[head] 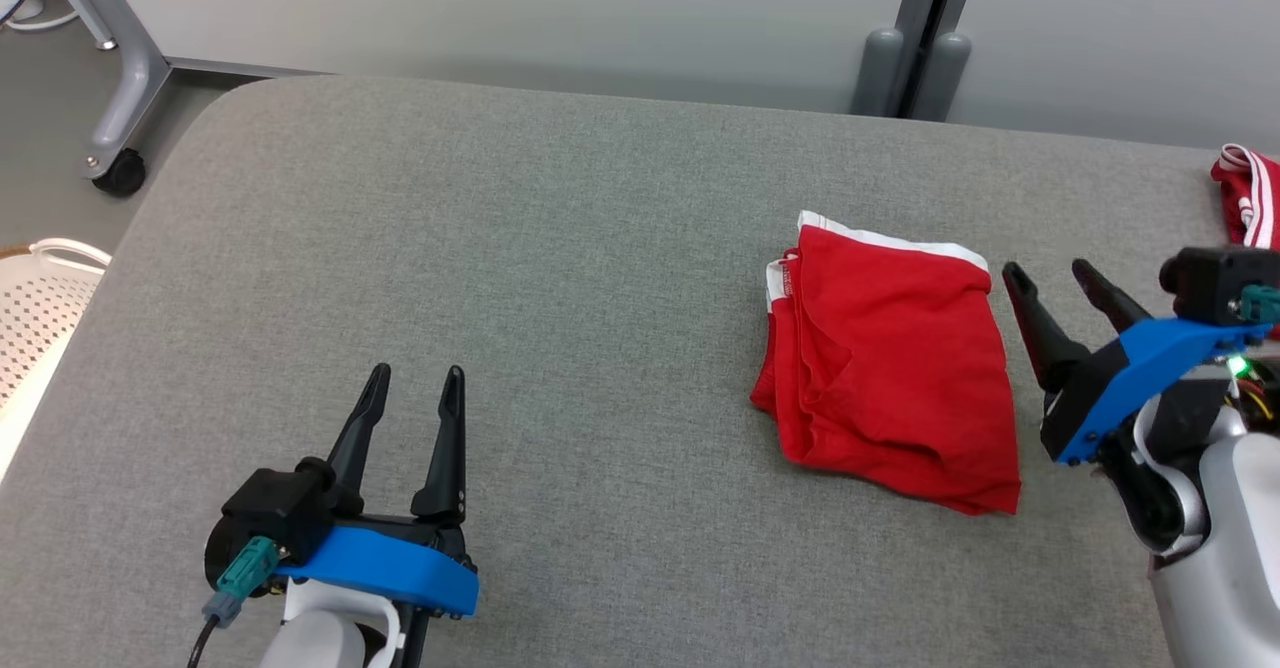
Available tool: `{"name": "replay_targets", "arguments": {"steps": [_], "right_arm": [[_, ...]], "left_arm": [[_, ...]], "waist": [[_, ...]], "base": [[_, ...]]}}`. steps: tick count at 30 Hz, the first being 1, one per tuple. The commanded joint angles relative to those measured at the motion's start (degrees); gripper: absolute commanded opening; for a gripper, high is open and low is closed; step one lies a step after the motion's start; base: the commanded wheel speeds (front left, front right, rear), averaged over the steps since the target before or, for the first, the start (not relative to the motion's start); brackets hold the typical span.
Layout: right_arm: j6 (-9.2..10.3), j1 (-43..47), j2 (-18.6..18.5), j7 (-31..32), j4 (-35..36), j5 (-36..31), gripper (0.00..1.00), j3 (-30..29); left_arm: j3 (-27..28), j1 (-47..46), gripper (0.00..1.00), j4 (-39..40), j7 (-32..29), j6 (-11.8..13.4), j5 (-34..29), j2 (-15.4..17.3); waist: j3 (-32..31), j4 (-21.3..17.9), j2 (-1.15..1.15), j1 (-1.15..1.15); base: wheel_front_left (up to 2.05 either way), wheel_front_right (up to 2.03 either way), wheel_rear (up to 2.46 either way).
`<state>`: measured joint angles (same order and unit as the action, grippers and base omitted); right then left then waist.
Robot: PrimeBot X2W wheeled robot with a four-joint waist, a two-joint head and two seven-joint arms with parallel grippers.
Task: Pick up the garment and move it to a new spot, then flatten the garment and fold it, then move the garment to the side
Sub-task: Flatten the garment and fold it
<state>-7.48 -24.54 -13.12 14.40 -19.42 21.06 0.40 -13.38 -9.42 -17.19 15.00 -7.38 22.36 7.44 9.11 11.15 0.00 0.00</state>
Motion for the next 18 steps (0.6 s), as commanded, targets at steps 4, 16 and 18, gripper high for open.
{"name": "replay_targets", "arguments": {"steps": [4,16,18], "right_arm": [[-0.03,3.16,1.40,-2.31,-2.28,-3.59,1.00,-0.61],[-0.03,0.42,8.31,-5.23,-14.36,-8.51,0.00,13.34],[-0.02,0.29,9.15,-4.97,-15.09,-6.89,0.00,17.43]], "left_arm": [[-0.48,-0.44,1.00,-0.01,0.21,-0.13,0.12,0.07],[-1.29,-0.65,1.00,-0.64,0.21,-0.13,0.96,1.10],[-1.30,-0.37,1.00,-0.74,0.21,-0.12,1.11,1.18]], "waist": [[0.24,0.12,0.00,0.00],[-0.64,1.64,0.00,0.00],[-1.00,1.82,0.00,0.00]], "base": [[0.00,0.00,0.00],[0.00,0.00,0.00],[0.00,0.00,0.00]]}}
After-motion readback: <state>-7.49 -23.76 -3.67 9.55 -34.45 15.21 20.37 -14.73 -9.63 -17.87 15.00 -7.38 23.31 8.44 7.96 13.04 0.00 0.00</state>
